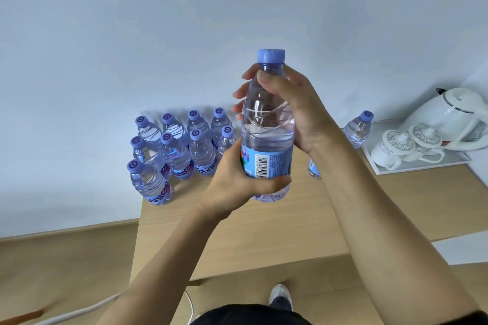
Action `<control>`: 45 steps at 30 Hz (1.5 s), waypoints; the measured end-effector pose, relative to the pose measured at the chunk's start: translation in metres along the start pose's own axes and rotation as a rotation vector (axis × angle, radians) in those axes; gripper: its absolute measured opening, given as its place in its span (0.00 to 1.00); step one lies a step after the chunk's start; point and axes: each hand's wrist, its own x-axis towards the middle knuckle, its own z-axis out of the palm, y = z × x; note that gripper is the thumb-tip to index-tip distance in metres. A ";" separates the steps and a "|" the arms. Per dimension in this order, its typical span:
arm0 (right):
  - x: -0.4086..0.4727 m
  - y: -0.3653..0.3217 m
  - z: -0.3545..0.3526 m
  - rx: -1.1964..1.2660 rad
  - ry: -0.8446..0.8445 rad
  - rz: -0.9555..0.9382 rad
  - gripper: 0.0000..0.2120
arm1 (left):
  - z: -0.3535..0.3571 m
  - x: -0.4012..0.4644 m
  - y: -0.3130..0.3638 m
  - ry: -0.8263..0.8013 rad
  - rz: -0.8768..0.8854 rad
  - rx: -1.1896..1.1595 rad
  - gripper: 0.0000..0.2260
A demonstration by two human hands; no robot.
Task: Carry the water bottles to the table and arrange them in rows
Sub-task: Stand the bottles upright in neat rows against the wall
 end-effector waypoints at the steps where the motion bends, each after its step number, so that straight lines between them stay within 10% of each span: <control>1: 0.000 0.001 0.002 -0.022 0.041 -0.010 0.08 | 0.001 0.000 -0.001 -0.009 -0.008 -0.018 0.21; 14: -0.001 0.009 0.021 -0.190 0.368 -0.187 0.07 | 0.013 -0.002 -0.010 0.183 -0.011 0.001 0.26; 24: -0.003 -0.003 0.002 -0.052 -0.030 -0.080 0.08 | -0.005 -0.008 0.004 0.050 -0.025 -0.012 0.24; 38: -0.003 0.012 0.024 -0.197 0.347 -0.241 0.07 | 0.014 -0.007 0.001 0.187 -0.006 0.021 0.28; 45: -0.006 -0.005 0.009 -0.135 0.100 -0.095 0.08 | 0.003 -0.011 0.007 0.131 -0.024 0.041 0.25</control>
